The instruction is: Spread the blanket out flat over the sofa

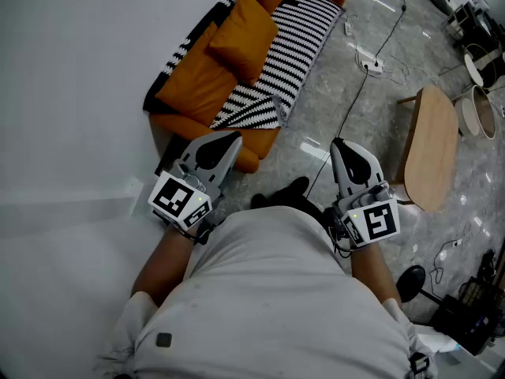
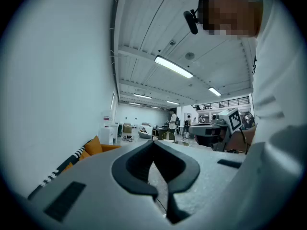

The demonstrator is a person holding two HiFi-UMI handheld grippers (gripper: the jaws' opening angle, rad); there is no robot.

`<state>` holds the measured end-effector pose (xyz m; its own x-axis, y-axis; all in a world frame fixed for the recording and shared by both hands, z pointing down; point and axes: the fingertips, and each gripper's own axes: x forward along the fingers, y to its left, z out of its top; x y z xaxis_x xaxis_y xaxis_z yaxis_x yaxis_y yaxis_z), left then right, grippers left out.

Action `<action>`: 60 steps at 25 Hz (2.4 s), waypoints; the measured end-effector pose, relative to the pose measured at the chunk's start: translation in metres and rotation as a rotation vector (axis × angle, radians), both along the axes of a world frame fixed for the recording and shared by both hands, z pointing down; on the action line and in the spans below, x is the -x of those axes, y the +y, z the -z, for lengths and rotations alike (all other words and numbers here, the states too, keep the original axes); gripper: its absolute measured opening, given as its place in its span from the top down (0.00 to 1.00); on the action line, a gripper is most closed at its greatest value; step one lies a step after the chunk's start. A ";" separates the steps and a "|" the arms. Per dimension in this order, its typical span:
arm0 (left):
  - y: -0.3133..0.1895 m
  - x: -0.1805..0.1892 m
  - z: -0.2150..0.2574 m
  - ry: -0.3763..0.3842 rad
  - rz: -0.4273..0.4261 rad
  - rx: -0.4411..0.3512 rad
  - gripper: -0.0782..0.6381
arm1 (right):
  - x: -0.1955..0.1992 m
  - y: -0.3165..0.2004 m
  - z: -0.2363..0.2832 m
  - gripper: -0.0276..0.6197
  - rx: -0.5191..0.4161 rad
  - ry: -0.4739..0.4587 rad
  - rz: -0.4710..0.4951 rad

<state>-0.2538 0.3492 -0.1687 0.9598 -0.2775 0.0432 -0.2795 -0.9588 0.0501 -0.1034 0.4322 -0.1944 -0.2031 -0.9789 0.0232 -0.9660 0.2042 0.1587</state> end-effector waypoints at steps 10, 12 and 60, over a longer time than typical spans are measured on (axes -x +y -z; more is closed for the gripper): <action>0.000 -0.009 -0.007 -0.007 -0.014 0.014 0.88 | -0.005 -0.004 -0.005 0.92 0.011 -0.003 0.006; 0.000 -0.014 -0.008 -0.009 -0.017 0.017 0.88 | -0.008 -0.006 -0.006 0.92 0.013 -0.006 0.006; -0.218 -0.175 -0.296 -0.248 0.289 0.359 0.88 | -0.166 -0.316 -0.339 0.91 0.436 -0.077 0.439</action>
